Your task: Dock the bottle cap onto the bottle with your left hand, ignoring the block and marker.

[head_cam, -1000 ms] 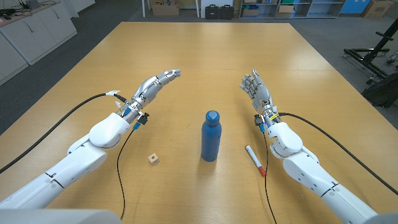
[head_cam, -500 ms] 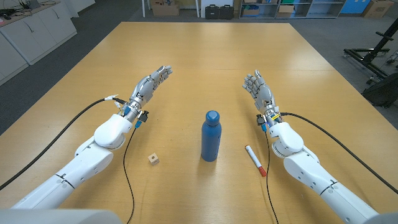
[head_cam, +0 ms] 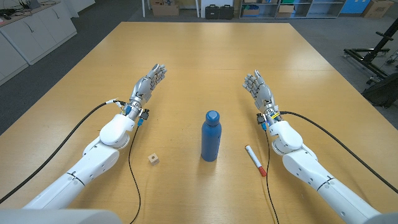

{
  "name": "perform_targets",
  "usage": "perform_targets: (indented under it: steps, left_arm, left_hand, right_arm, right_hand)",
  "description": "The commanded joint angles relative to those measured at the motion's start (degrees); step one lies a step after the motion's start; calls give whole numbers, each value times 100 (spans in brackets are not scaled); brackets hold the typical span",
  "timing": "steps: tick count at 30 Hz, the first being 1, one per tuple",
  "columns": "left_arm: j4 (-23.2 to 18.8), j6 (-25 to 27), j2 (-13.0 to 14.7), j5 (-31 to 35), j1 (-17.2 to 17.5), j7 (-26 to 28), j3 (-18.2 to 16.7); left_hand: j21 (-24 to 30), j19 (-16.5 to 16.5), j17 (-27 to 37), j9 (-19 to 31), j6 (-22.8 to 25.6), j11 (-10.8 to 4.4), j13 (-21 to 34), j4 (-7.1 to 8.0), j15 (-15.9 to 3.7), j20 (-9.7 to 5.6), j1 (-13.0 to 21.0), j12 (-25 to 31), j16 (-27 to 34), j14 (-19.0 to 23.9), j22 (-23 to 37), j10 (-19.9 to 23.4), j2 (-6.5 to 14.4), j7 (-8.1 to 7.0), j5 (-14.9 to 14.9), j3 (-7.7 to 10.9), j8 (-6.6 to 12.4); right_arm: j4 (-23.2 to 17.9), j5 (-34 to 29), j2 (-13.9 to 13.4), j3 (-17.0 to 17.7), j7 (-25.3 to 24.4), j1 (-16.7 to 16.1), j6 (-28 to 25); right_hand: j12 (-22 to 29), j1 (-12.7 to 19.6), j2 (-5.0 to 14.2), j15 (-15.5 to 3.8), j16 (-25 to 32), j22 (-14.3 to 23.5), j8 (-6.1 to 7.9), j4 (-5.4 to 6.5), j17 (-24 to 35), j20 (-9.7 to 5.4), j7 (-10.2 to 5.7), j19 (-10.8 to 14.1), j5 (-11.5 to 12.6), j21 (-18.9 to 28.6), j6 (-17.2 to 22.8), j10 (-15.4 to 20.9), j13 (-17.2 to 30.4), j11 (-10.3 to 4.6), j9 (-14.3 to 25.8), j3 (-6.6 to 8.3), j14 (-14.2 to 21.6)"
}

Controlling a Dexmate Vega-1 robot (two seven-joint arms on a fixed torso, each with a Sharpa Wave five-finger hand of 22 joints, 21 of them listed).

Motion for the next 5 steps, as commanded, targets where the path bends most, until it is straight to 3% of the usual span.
perform_targets:
  steps: [1, 5]
  left_arm:
    - [448, 32, -250, -70, -360, -52, 216]
    - [484, 29, -257, -70, -390, -34, 232]
  left_hand:
    - [-10, 24, 18, 14, -13, 5, -1, -36, -65, -172, -55, -11, -6, -37, 10, -22, -9, 1, 32, 20, 6]
    - [-21, 4, 16, 12, 10, 23, -3, -45, -66, -181, -57, -7, -8, -45, 10, -15, -11, -3, 33, 21, 24]
  right_arm:
    - [371, 122, 73, -42, 165, 263, 5]
    - [506, 137, 120, -62, 220, 330, 80]
  right_hand:
    - [-9, 33, 52, 17, -17, 24, -24, -1, 6, 16, 21, 3, 5, -9, -26, -25, 6, 14, 33, -37, -47]
    - [-7, 33, 53, 15, -16, 24, -25, -1, 6, 18, 27, 2, 5, -12, -28, -20, 6, 4, 33, -37, -45]
